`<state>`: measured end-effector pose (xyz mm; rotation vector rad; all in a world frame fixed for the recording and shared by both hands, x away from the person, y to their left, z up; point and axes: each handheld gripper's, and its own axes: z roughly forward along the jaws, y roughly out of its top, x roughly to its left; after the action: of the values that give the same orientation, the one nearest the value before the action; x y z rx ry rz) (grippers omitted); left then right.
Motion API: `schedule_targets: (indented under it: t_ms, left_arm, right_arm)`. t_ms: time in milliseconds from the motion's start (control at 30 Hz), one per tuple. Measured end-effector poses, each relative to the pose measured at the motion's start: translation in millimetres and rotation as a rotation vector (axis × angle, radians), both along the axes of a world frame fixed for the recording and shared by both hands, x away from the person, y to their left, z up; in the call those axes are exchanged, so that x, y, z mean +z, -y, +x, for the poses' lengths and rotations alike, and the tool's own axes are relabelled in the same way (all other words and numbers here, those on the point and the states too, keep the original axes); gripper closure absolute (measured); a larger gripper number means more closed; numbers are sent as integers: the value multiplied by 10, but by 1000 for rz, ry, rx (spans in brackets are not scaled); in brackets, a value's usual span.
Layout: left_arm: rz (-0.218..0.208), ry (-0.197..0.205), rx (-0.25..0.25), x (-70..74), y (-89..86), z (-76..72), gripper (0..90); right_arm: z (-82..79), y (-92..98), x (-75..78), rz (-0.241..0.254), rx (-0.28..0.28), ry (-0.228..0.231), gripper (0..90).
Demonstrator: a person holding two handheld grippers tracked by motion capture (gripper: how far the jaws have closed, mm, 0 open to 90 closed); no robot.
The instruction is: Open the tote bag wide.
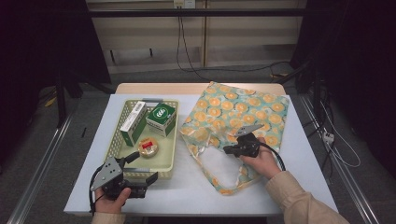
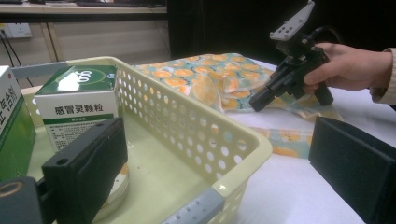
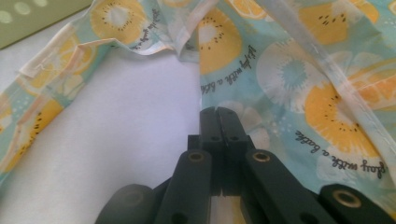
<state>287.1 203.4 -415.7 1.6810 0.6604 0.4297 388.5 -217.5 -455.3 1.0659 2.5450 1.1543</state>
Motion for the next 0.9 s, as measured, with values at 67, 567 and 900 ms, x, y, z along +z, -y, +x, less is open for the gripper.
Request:
schedule_targets:
  t_ms: [67, 567, 900]
  left_arm:
    - [-3, 0, 1, 2, -4, -1, 42]
    - [4, 4, -1, -1, 6, 4, 42]
    - [6, -4, -2, -18, 3, 12, 43]
  right_arm:
    - [-26, -6, 40, 39, 9, -12, 900]
    - [108, 215, 405, 177, -71, 42, 900]
    - [416, 456, 227, 126, -206, 37, 900]
